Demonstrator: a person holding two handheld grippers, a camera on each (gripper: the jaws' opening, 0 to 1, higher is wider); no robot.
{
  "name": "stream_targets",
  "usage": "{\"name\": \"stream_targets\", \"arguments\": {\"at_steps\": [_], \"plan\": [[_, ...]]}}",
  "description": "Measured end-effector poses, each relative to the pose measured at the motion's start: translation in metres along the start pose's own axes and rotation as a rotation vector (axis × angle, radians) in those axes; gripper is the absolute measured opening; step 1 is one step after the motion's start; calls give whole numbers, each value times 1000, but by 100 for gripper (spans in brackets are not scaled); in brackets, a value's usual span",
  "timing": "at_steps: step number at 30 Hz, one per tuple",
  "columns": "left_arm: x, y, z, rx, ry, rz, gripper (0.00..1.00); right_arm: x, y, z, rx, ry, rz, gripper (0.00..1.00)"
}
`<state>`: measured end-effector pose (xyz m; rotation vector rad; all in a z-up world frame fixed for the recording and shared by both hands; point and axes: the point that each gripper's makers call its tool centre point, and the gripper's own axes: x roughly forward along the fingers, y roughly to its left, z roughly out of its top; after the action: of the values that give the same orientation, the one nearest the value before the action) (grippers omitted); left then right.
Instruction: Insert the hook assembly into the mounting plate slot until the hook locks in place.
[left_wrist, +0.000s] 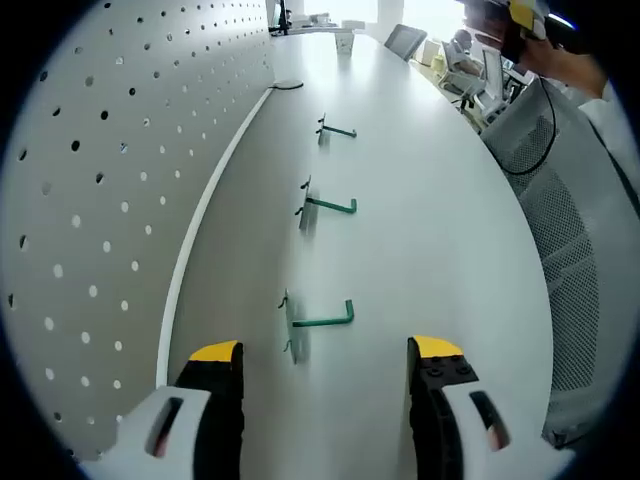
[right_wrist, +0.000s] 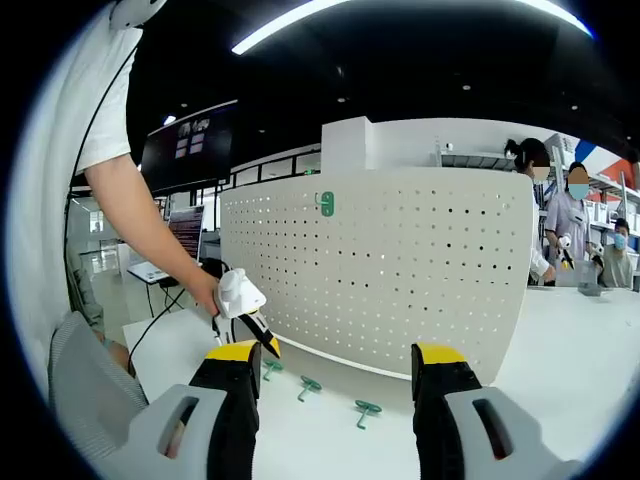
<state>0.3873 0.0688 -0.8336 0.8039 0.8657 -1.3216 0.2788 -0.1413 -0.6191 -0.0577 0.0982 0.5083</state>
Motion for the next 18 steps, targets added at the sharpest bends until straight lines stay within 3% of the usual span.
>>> {"name": "stream_targets", "arguments": {"at_steps": [4,8,18], "plan": [[0,0,0,3,-4,-3,68,0,0,0,0,1,1,59],[-1,2,2,-7,-11,2,58,0,0,-1,0,3,0,59],[-1,6,3,-38,-21,19,48,0,1,-1,1,2,0,58]]}}
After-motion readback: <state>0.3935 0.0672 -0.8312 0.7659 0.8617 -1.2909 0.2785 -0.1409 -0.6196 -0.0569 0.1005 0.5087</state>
